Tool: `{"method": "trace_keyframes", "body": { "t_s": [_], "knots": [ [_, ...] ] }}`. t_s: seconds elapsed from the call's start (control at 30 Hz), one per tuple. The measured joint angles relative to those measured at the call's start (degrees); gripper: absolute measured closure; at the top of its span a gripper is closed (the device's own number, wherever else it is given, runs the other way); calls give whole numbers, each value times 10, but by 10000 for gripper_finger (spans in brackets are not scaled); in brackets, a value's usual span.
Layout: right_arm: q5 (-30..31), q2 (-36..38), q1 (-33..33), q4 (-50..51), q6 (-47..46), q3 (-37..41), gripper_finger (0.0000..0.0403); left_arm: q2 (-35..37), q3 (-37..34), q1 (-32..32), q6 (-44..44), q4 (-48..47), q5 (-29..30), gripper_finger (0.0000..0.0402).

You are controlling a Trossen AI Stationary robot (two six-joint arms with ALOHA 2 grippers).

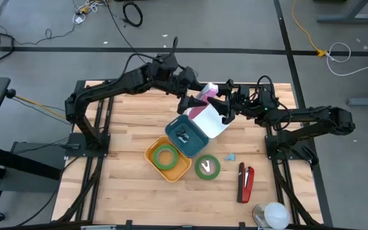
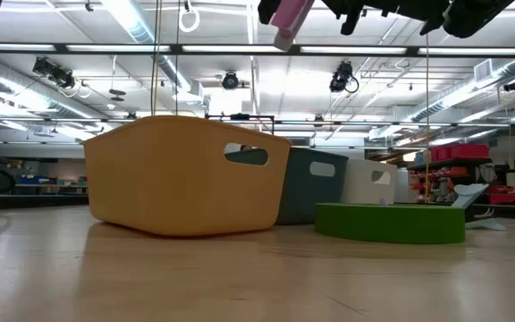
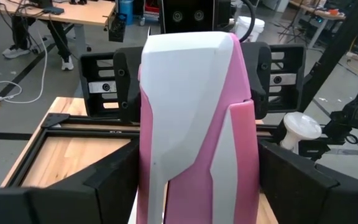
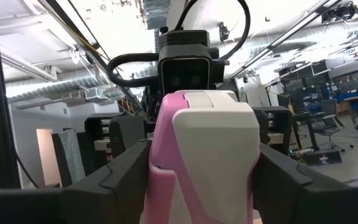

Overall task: Pick and place Stapler, Stapler remover, tape
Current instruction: Put the pink stapler into the white bin

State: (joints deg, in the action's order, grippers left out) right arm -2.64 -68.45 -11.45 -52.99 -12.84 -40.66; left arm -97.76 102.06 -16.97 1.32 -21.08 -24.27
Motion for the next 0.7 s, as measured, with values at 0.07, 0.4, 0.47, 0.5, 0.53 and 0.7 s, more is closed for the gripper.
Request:
{"method": "trace_keyframes", "body": {
  "t_s": [0.07, 0.4, 0.47, 0.5, 0.53, 0.7],
  "knots": [
    [-1, 0, 0, 0, 0, 0, 172, 0, 0, 0, 0, 0, 2, 93],
    [-1, 0, 0, -5, 0, 0, 173, 0, 0, 0, 0, -2, 11, 27],
    [-1, 0, 0, -5, 0, 0, 173, 0, 0, 0, 0, -2, 11, 18],
    [-1, 0, 0, -5, 0, 0, 174, 0, 0, 0, 0, -3, 11, 14],
    [-1, 0, 0, -5, 0, 0, 174, 0, 0, -1, 0, -3, 11, 12],
    [0, 0, 0, -8, 1, 0, 174, 0, 0, -6, 0, -3, 11, 12]
  ]
}}
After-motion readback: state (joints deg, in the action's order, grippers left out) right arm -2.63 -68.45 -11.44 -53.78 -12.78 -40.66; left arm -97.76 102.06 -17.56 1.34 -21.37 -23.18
